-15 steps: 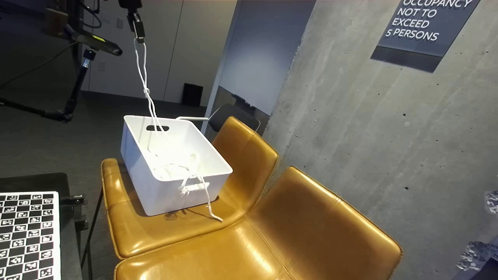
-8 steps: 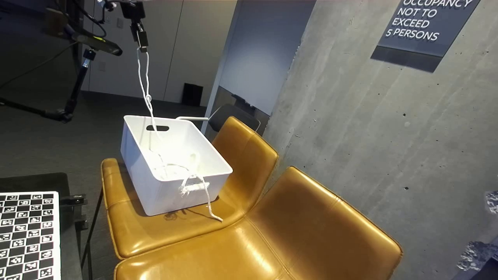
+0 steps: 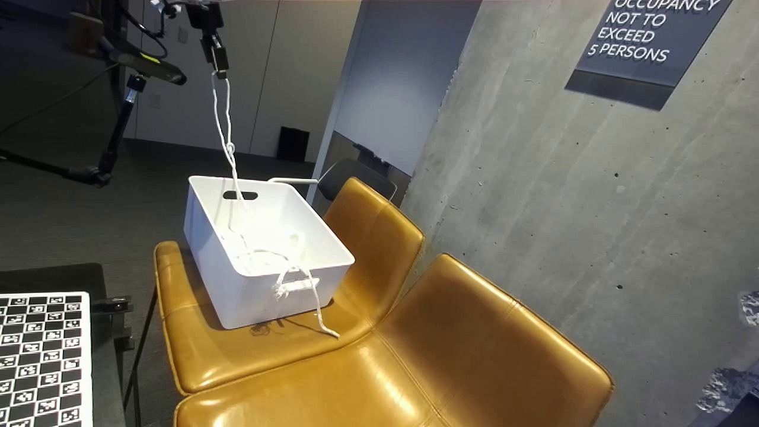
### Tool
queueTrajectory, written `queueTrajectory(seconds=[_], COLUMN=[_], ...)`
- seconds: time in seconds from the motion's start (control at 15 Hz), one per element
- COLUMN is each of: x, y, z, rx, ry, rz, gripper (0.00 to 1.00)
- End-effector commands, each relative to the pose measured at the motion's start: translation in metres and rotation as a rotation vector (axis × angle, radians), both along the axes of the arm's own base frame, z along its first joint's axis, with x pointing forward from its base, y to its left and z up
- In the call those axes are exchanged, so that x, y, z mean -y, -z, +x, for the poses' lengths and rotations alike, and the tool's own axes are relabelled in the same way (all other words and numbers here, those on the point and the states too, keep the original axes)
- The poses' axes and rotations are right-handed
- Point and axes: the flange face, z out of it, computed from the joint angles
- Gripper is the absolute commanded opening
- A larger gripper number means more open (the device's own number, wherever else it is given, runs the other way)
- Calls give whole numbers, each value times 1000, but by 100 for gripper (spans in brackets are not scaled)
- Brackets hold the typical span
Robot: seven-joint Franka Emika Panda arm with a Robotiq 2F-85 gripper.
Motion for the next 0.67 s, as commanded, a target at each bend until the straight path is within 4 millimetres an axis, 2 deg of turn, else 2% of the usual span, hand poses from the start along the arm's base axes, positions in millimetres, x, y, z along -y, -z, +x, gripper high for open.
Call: queueTrajectory(seconds=[0.0,0.4,0.6], x=[-12,-20,-29], y=[-8,1,3], z=[6,23,23], rx=[7,18,26], ry=[-5,9,5], rz=[-10,-23,-21], gripper=[3,3,3])
